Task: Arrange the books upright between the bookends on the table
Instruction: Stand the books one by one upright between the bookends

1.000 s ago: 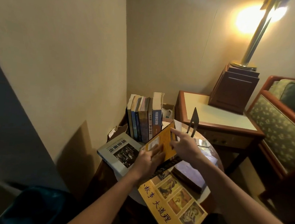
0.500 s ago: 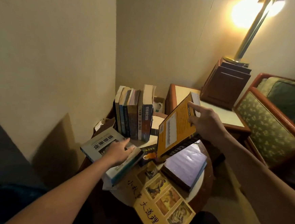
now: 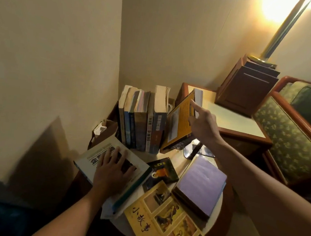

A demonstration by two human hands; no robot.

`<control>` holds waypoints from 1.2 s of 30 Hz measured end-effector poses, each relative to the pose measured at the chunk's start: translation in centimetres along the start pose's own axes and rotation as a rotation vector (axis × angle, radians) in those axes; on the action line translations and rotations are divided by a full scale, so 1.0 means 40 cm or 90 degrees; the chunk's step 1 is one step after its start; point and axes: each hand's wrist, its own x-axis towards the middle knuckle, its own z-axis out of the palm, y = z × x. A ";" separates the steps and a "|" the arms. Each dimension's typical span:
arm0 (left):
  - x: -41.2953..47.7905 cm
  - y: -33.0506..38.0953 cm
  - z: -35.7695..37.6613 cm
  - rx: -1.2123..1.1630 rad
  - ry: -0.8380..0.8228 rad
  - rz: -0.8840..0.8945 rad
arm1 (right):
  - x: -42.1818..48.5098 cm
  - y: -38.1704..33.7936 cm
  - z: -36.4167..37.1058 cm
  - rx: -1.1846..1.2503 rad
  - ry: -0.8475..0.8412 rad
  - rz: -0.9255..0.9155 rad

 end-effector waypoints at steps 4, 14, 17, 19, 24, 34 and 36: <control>0.005 -0.001 0.012 -0.003 0.013 -0.010 | 0.070 0.007 0.049 -0.008 -0.047 -0.002; 0.002 0.003 0.026 0.003 0.060 -0.005 | 0.051 -0.023 0.112 0.117 -0.250 0.016; 0.003 0.006 0.027 -0.004 0.055 -0.012 | 0.029 -0.008 0.108 0.033 -0.201 -0.058; 0.003 0.006 0.023 -0.002 0.052 -0.013 | 0.022 0.010 0.111 0.008 -0.164 -0.114; 0.000 0.008 0.017 0.009 0.046 -0.012 | 0.024 0.006 0.129 0.012 -0.133 -0.117; -0.002 0.007 0.018 0.011 0.047 -0.009 | 0.044 0.012 0.148 -0.015 -0.095 -0.127; 0.000 0.005 0.022 0.011 0.045 -0.009 | 0.043 0.014 0.149 -0.011 -0.097 -0.123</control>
